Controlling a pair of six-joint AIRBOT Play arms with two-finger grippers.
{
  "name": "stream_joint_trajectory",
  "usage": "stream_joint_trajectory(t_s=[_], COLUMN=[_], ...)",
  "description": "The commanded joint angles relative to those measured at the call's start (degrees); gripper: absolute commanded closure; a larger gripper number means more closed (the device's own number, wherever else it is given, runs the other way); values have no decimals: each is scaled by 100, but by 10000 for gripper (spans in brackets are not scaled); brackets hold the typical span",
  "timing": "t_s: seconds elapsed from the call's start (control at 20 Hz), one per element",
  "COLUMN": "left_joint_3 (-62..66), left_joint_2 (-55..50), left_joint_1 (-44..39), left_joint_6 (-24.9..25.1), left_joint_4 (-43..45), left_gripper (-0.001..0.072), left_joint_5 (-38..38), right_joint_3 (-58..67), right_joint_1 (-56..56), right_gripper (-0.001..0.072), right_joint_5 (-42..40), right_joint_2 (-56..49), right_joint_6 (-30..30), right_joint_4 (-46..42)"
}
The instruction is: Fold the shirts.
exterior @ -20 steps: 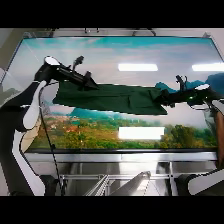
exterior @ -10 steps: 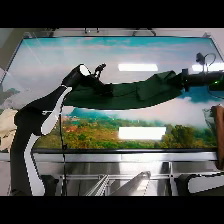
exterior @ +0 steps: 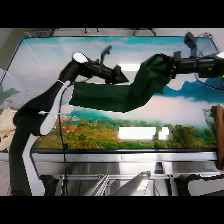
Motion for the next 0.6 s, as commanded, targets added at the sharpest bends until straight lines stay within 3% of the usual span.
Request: stream_joint_trajectory(t_s=[0.0,0.2,0.4,0.45,0.5,0.55], left_joint_3=[-341,-444,-446,-444,-448,-448], left_joint_2=[848,1738,2065,2074,2072,2074], left_joint_1=[802,2133,2887,2966,2997,2994], left_joint_6=[678,807,798,769,708,686], left_joint_4=[-2297,-2476,-2129,-1985,-1978,-1932], left_gripper=[709,709,708,709,709,709], left_joint_5=[-702,-1198,-1545,-1661,-1773,-1827], right_joint_3=[31,695,2382,2732,3001,3101], right_joint_1=[1331,2953,4004,4122,4186,4205], right_gripper=[691,691,682,457,288,298], right_joint_5=[-1808,-3386,-3724,-3506,-3261,-3062], right_joint_2=[-46,-909,-2649,-2988,-3224,-3305], right_joint_6=[-24,-20,326,317,291,195], right_joint_4=[109,-210,-673,-588,-424,-192])
